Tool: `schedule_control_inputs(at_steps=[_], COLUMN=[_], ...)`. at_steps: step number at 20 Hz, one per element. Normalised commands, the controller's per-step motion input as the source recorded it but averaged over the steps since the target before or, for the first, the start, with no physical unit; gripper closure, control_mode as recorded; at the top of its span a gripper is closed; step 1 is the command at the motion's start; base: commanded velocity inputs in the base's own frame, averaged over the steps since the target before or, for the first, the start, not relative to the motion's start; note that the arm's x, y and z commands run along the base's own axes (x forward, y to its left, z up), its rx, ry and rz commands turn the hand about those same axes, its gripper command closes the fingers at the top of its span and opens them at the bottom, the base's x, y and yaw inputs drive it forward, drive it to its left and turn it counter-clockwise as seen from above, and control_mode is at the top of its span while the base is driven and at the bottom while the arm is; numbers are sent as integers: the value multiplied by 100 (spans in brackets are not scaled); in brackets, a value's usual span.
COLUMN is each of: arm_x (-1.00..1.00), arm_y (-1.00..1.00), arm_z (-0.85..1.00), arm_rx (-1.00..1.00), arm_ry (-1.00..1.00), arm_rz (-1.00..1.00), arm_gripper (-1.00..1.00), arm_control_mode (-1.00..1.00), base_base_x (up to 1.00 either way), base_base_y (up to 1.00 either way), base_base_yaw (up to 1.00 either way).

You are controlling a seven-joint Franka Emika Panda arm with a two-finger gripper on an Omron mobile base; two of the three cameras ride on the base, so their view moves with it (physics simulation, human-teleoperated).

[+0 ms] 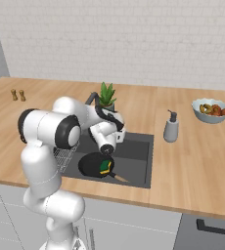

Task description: Pick the pan and sponge and place them into the sink. Then turn on the water.

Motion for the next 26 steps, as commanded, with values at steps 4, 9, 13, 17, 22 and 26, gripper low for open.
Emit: schedule_control_inputs(at_steps=[4,9,13,17,22,26], arm_x=[8,10,7,5,3,9], arm_y=[0,0,0,0,0,0], arm_z=[0,0,0,0,0,0], arm_rx=[0,0,0,0,0,0], arm_ry=[0,0,0,0,0,0], arm_rz=[0,0,0,0,0,0], arm_gripper=[-100,-100,-100,-100,-100,-100], arm_control_mode=[-100,-100,-100,-100,-100,-100], base_base_x=[0,0,0,0,0,0], base_base_y=[0,0,0,0,0,0], base_base_yaw=[0,0,0,0,0,0])
